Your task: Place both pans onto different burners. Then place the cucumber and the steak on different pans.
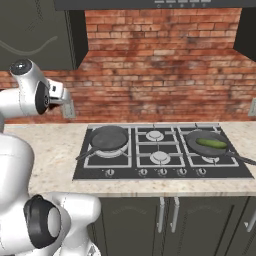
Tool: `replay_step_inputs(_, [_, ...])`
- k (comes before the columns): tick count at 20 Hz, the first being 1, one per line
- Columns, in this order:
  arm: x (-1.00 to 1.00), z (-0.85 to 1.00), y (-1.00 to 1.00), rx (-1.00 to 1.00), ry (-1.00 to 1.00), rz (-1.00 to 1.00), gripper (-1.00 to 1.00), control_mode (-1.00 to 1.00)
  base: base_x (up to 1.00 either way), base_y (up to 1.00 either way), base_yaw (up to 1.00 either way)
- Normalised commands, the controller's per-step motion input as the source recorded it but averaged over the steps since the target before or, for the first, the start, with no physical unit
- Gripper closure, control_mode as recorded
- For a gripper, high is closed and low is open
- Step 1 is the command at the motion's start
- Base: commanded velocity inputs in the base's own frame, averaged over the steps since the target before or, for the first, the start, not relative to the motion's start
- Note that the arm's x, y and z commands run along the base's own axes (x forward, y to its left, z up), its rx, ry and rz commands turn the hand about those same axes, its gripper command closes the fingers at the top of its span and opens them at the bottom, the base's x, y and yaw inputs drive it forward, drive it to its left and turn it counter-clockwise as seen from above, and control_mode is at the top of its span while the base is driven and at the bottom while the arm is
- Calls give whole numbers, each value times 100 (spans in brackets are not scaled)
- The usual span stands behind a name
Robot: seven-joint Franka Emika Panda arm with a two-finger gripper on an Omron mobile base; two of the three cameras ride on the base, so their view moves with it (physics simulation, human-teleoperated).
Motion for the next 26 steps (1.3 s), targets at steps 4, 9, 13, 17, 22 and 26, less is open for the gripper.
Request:
replay_step_inputs(4, [-23, -8, -66, -15, 1, -5, 100, -100, 0, 0, 0])
replay_step_inputs(9, [-6, -36, -61, -8, 4, -5, 100, -100, 0, 0, 0])
replay_step_inputs(13, [15, -39, -29, 0, 5, 0, 100, -100, 0, 0, 0])
replay_step_inputs(17, [29, -33, -21, 0, 9, 0, 100, -100, 0, 0, 0])
replay_step_inputs(22, [29, -34, -29, 0, 11, 0, 100, -100, 0, 0, 0])
replay_step_inputs(26, [26, -34, -22, 0, 2, 4, 100, -100, 0, 0, 0])
